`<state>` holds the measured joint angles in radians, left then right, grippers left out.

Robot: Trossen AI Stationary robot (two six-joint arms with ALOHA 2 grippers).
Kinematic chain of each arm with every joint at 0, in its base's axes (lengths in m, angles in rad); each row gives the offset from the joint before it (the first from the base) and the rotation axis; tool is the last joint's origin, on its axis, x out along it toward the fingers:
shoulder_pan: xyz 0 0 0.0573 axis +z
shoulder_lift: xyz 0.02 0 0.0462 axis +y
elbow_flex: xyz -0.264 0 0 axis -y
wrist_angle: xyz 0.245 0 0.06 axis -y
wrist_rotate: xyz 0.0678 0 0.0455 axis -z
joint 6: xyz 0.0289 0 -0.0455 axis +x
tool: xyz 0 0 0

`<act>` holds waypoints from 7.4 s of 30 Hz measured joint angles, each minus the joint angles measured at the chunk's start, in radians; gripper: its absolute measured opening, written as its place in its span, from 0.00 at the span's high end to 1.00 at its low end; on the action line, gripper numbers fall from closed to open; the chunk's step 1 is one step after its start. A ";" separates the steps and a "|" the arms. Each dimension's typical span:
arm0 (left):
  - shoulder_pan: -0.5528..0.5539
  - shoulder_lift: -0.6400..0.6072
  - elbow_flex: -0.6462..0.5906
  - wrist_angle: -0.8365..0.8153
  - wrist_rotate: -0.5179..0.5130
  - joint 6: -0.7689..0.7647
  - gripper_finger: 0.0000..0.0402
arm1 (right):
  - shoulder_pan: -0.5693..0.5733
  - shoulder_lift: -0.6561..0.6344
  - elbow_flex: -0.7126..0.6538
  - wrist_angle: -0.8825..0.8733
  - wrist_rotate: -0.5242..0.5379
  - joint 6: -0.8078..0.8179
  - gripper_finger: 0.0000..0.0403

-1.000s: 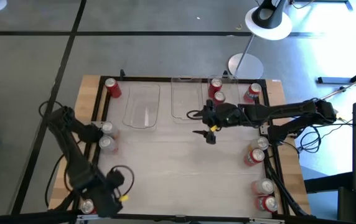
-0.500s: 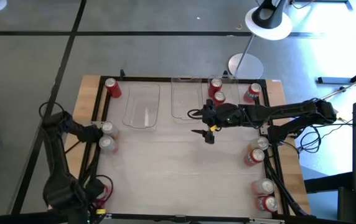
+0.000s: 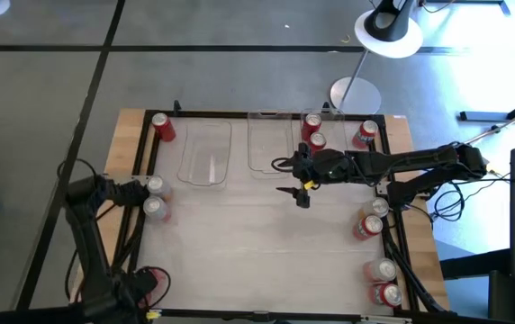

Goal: Sort soda cans
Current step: Move the bottom red black soda can to the center, then put the top red black soda can into the right transparent bin

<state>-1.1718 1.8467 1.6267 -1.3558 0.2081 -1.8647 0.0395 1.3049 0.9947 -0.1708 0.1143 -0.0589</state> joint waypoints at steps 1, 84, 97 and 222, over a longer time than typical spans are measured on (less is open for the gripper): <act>0.000 0.005 0.000 0.001 0.000 0.010 0.09 | 0.000 0.000 0.000 0.000 0.000 0.000 0.16; 0.029 0.096 0.164 -0.216 0.063 0.110 0.21 | 0.000 0.002 -0.001 0.042 0.022 -0.028 0.16; 0.103 -0.088 0.165 -0.206 0.005 0.035 0.21 | 0.000 0.002 -0.001 0.039 0.062 -0.029 0.16; 1.504 -0.257 -0.024 -0.216 -0.919 1.129 0.06 | -0.001 -0.007 -0.001 -0.173 0.239 0.051 0.16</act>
<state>0.3319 1.5898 1.6027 -1.5713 -0.7108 -0.7360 0.0387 1.2976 0.9936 -0.3436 0.3535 -0.0080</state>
